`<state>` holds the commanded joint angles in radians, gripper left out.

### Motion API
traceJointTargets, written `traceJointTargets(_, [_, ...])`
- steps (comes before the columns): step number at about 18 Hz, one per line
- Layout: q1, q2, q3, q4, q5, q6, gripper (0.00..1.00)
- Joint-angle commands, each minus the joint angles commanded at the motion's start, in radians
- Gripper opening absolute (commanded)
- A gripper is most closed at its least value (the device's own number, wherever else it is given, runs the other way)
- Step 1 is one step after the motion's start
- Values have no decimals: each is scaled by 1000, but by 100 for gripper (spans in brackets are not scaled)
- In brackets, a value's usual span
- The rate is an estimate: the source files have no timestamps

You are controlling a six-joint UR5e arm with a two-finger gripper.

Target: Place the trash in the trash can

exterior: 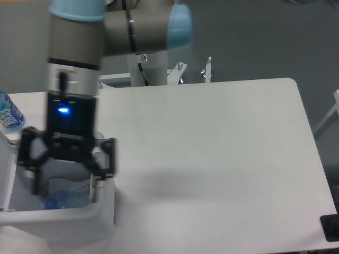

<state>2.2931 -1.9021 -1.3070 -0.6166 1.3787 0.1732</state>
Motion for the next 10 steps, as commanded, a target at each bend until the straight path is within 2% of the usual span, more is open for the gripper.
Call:
traceJointTargets(2, [23, 0, -9, -24, 93, 61, 100])
traceJointTargets(4, [39, 12, -9, -67, 179, 188, 100])
traceJointTargets(5, [49, 32, -15, -116, 210, 257, 100])
traceJointTargets(8, [86, 90, -17, -326, 230, 432, 100])
traceJointTargets(10, [98, 120, -17, -425, 234, 532, 100])
